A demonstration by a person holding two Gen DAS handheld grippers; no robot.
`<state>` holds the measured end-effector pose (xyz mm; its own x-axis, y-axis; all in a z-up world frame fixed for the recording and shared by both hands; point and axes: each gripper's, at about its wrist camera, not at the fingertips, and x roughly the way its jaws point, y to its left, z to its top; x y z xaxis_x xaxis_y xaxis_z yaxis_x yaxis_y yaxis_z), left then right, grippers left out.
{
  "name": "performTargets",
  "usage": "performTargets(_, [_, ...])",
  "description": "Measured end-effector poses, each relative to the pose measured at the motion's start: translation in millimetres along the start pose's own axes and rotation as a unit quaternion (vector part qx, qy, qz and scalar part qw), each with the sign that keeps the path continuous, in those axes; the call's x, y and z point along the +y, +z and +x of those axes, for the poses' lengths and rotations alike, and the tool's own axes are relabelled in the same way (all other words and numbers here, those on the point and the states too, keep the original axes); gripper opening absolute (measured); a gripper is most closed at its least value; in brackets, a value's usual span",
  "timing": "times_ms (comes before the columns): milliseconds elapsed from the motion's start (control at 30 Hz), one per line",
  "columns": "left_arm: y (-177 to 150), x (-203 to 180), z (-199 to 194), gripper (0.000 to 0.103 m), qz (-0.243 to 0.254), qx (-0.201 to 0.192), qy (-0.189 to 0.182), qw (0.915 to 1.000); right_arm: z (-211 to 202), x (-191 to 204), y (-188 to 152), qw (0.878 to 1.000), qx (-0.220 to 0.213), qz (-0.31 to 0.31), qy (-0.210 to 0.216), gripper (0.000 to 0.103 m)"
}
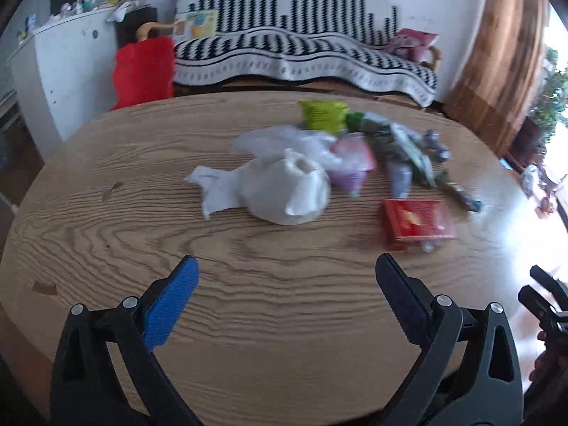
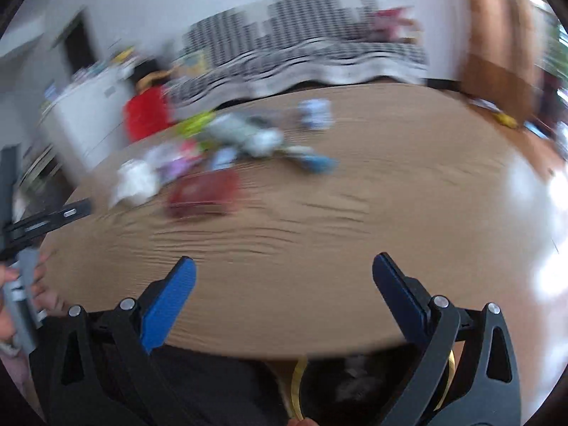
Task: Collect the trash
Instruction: 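Grasp the crumpled white tissue with the left tool while the right grasps the red cigarette pack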
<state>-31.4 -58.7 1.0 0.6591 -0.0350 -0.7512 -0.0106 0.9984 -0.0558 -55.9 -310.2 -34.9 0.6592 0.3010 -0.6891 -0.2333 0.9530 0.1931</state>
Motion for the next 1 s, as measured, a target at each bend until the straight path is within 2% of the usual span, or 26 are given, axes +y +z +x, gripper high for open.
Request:
performTargets(67, [8.2, -4.9, 10.6, 0.097, -0.003, 0.006, 0.014, 0.9999, 17.9, 17.4, 18.0, 0.998, 0.020, -0.057, 0.019, 0.096])
performTargets(133, [15.0, -1.6, 23.6, 0.097, -0.007, 0.014, 0.010, 0.9998, 33.7, 28.1, 35.1, 0.992, 0.036, -0.122, 0.024, 0.096])
performTargets(200, [26.3, -1.5, 38.5, 0.097, -0.008, 0.019, 0.012, 0.9997, 50.7, 35.9, 52.8, 0.980, 0.057, -0.191, 0.027, 0.096])
performTargets(400, [43.6, -8.4, 76.2, 0.097, -0.001, 0.037, 0.016, 0.9992, 90.0, 44.8, 74.7, 0.940, 0.093, -0.322, 0.071, 0.096])
performTargets(533, [54.1, -9.6, 92.1, 0.097, -0.008, 0.043, 0.007, 0.9990, 115.3, 48.9, 86.6, 0.916, 0.105, -0.374, 0.096, 0.096])
performTargets(700, [62.6, -16.1, 109.9, 0.097, 0.003, 0.044, 0.025, 0.9987, 141.4, 58.7, 87.4, 0.893, 0.115, -0.418, 0.119, 0.096])
performTargets(767, [63.6, -14.2, 118.9, 0.097, 0.007, 0.051, 0.026, 0.9983, 148.2, 60.7, 84.9, 0.893, 0.120, -0.418, 0.118, 0.096])
performTargets(800, [62.2, -11.4, 120.5, 0.096, 0.003, 0.053, 0.014, 0.9985, 151.4, 60.4, 83.4, 0.895, 0.123, -0.413, 0.119, 0.096])
performTargets(833, [60.1, -8.3, 119.3, 0.083, -0.002, 0.050, 0.005, 0.9987, 152.8, 59.9, 82.2, 0.896, 0.126, -0.408, 0.120, 0.096])
performTargets(900, [59.1, -4.0, 115.8, 0.081, -0.003, 0.045, -0.006, 0.9990, 157.7, 59.0, 77.4, 0.899, 0.139, -0.392, 0.138, 0.095])
performTargets(933, [58.3, -2.9, 112.9, 0.078, -0.002, 0.040, -0.007, 0.9992, 155.0, 57.2, 76.0, 0.903, 0.137, -0.378, 0.151, 0.085])
performTargets(967, [56.7, -2.5, 108.0, 0.078, 0.004, 0.032, -0.005, 0.9995, 153.1, 56.4, 76.0, 0.908, 0.135, -0.365, 0.154, 0.067])
performTargets(1000, [55.4, -2.4, 103.2, 0.077, 0.009, 0.024, -0.002, 0.9997, 150.5, 55.2, 76.2, 0.914, 0.131, -0.354, 0.147, 0.066])
